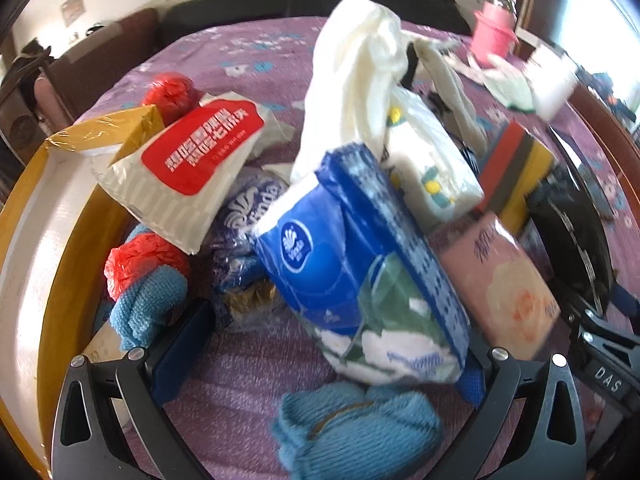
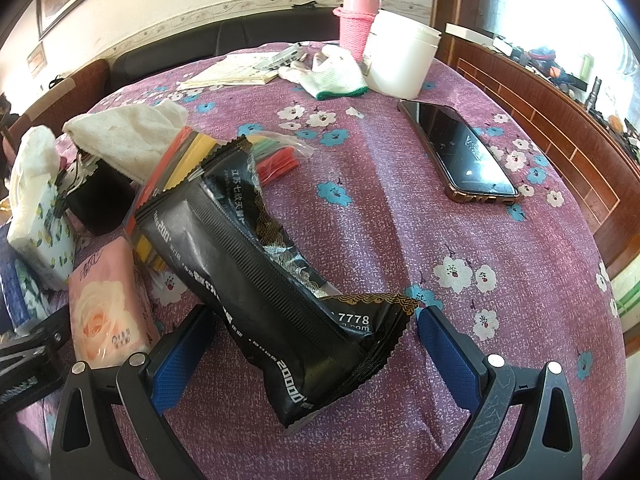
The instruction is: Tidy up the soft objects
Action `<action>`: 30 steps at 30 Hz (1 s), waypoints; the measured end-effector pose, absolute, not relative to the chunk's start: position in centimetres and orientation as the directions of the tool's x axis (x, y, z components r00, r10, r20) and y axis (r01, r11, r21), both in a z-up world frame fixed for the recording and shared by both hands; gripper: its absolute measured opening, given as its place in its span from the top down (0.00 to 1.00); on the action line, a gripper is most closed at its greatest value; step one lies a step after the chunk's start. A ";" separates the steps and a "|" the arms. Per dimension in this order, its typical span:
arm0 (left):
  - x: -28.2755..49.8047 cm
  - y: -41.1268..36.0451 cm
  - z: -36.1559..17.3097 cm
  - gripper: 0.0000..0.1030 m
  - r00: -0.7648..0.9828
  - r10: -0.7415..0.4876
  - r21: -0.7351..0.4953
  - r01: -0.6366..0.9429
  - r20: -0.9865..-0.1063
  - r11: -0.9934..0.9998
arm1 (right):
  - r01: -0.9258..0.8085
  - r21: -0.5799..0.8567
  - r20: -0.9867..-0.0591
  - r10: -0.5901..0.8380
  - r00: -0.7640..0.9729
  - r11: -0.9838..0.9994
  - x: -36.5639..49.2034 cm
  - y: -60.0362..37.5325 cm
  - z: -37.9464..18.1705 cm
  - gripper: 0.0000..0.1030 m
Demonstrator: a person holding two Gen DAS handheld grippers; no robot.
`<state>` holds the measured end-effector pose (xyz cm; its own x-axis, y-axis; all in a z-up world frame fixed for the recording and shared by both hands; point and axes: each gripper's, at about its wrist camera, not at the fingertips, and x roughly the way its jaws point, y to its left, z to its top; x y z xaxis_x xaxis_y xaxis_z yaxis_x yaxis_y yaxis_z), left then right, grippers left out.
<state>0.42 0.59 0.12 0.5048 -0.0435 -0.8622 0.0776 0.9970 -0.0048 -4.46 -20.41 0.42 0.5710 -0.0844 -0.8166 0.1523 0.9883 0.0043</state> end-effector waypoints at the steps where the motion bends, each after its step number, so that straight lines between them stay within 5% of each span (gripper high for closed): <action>1: 0.3 0.7 0.1 0.00 0.507 -0.045 -0.004 0.083 -0.861 0.997 | 0.146 0.005 -0.819 -0.080 0.568 0.989 -4.5 -20.4 0.4 0.01; 30: -2.0 0.3 0.1 0.00 0.573 -0.023 0.010 0.055 -0.819 0.998 | 0.159 0.002 -0.843 -0.084 0.531 0.987 -4.3 -20.6 0.4 0.01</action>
